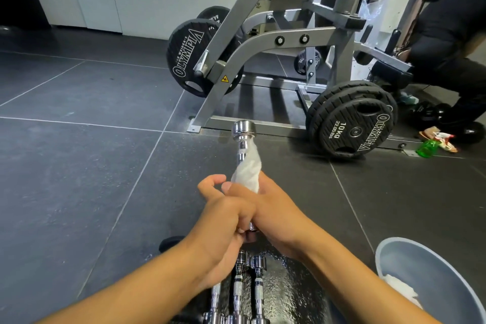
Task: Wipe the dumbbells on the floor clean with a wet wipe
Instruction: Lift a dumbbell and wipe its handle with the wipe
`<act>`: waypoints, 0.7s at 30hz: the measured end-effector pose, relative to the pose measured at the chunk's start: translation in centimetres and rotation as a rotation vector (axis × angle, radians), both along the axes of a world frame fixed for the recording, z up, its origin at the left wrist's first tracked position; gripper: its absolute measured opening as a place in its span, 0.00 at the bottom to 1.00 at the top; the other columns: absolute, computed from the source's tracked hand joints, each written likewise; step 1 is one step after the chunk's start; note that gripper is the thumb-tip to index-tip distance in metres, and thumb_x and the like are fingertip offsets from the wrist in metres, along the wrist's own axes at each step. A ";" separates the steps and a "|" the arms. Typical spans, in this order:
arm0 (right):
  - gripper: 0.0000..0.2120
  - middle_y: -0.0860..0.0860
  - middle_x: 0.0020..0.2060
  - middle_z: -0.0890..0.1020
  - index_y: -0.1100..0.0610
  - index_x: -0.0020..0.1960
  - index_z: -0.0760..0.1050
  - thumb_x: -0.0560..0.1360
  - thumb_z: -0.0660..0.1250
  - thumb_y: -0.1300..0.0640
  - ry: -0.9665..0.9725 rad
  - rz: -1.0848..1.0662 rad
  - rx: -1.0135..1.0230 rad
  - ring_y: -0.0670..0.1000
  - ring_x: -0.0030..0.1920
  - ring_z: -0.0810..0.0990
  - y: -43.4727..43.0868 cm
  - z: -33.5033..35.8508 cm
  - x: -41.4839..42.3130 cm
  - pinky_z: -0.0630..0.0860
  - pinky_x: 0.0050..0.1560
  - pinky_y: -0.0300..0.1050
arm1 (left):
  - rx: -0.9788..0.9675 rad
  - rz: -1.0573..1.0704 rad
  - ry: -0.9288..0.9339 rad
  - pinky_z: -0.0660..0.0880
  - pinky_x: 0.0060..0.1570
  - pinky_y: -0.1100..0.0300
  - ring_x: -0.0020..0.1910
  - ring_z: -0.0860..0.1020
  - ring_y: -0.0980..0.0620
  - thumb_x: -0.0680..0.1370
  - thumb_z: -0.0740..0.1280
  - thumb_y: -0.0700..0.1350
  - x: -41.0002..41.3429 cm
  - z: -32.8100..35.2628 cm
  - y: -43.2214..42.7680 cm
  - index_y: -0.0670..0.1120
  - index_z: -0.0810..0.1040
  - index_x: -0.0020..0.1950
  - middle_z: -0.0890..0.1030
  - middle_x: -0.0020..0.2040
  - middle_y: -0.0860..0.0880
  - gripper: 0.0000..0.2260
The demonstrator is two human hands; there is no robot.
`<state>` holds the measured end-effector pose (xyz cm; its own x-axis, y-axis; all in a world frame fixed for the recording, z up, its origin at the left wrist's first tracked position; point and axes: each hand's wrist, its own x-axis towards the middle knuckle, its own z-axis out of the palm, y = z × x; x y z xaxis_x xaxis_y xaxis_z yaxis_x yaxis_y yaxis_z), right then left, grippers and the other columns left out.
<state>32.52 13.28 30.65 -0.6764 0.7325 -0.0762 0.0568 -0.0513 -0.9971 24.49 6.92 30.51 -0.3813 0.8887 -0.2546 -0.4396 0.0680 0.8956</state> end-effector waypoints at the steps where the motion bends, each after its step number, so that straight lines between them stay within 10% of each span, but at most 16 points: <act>1: 0.04 0.49 0.37 0.77 0.59 0.55 0.73 0.81 0.65 0.60 -0.053 0.035 0.048 0.44 0.35 0.75 0.0 -0.1 0.0 0.70 0.30 0.34 | -0.014 0.020 -0.020 0.69 0.43 0.45 0.44 0.72 0.45 0.55 0.56 0.37 0.1 -0.1 0.0 0.49 0.65 0.57 0.72 0.47 0.41 0.30; 6: 0.07 0.51 0.36 0.78 0.61 0.47 0.76 0.75 0.59 0.65 -0.274 0.121 0.125 0.47 0.36 0.74 0.2 -1.9 0.0 0.68 0.29 0.36 | -0.083 -0.064 -0.043 0.66 0.40 0.49 0.40 0.65 0.46 0.55 0.57 0.40 0.6 -0.9 -0.4 0.45 0.65 0.43 0.62 0.39 0.46 0.17; 10: 0.07 0.50 0.34 0.81 0.63 0.43 0.78 0.72 0.61 0.64 -0.433 0.040 0.137 0.46 0.34 0.75 -0.1 -6.1 0.7 0.70 0.35 0.42 | -0.295 -0.250 -0.153 0.78 0.52 0.41 0.45 0.73 0.44 0.63 0.61 0.43 -0.4 -4.6 0.0 0.45 0.75 0.50 0.71 0.46 0.43 0.17; 15: 0.07 0.53 0.39 0.82 0.61 0.52 0.81 0.80 0.64 0.61 -0.446 -0.102 -0.141 0.49 0.34 0.78 1.0 -12.9 3.5 0.72 0.36 0.45 | -0.527 -0.528 0.248 0.79 0.59 0.39 0.54 0.79 0.49 0.78 0.64 0.56 -2.0 -7.5 -0.3 0.49 0.73 0.63 0.77 0.57 0.50 0.17; 21: 0.11 0.51 0.39 0.79 0.59 0.52 0.75 0.82 0.63 0.51 -0.725 -0.351 -0.083 0.47 0.33 0.73 2.0 -24.5 8.8 0.70 0.33 0.42 | -0.441 -0.584 0.718 0.79 0.55 0.48 0.51 0.81 0.52 0.76 0.67 0.55 -3.5 -7.6 0.3 0.47 0.77 0.48 0.82 0.51 0.49 0.12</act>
